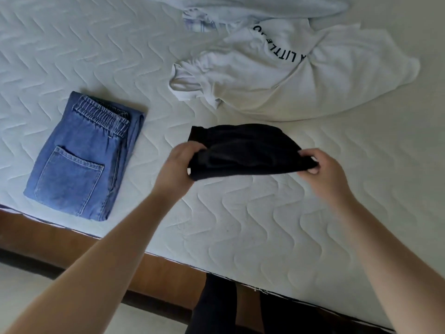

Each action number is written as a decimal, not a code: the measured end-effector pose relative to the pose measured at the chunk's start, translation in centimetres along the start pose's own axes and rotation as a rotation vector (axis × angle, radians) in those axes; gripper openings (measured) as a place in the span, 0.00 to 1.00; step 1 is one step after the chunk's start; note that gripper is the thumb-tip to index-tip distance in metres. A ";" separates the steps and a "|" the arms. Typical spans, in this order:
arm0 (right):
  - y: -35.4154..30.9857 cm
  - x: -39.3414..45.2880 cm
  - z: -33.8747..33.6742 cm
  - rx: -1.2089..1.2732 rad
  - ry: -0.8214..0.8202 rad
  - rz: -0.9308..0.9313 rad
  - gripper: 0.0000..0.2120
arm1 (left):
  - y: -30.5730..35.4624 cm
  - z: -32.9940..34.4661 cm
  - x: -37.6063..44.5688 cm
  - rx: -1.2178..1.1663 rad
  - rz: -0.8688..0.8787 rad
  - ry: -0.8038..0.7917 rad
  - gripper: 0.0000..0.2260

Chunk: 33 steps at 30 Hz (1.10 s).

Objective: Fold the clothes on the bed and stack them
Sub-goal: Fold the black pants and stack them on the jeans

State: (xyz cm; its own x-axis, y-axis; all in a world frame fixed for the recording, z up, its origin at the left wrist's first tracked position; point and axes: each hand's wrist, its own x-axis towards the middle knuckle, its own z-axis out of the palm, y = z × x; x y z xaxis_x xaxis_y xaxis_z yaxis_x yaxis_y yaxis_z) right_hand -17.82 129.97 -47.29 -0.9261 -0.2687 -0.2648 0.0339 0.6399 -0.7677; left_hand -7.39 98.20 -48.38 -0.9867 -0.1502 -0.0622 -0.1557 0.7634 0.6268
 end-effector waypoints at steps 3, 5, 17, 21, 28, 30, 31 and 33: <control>3.8 -2.7 2.2 -0.018 -0.058 0.069 0.15 | -1.6 4.3 -4.0 0.080 0.042 0.027 0.25; 5.9 -4.8 3.5 -0.032 -0.097 0.112 0.17 | -2.6 6.5 -6.6 0.130 0.052 -0.032 0.25; 6.9 -2.0 6.0 0.136 -0.024 0.393 0.26 | -2.3 7.8 -6.2 -0.276 -0.528 0.106 0.22; 6.5 1.6 6.8 0.154 -0.128 0.430 0.28 | -3.3 7.4 -1.8 -0.702 -1.025 -0.025 0.35; 6.2 2.7 7.5 0.089 -0.184 0.326 0.24 | -4.7 7.3 -0.7 -0.820 -0.896 -0.306 0.21; 5.7 2.0 7.2 0.037 -0.164 0.260 0.23 | -3.9 7.2 -1.6 -0.849 -0.843 -0.227 0.24; 5.3 1.5 6.9 0.025 -0.152 0.234 0.23 | -3.5 7.0 -2.3 -0.848 -0.819 -0.201 0.26; 4.0 0.5 6.2 0.012 -0.116 0.198 0.21 | -2.5 6.2 -3.6 -0.815 -0.762 -0.162 0.26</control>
State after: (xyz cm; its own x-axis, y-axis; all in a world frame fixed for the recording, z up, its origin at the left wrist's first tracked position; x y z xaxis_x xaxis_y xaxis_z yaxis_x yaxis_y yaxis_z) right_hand -15.81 127.91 -54.13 -0.8516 -0.2204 -0.4756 0.2156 0.6797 -0.7011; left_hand -3.72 100.71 -54.55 -0.6507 -0.2737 -0.7083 -0.7018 -0.1394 0.6986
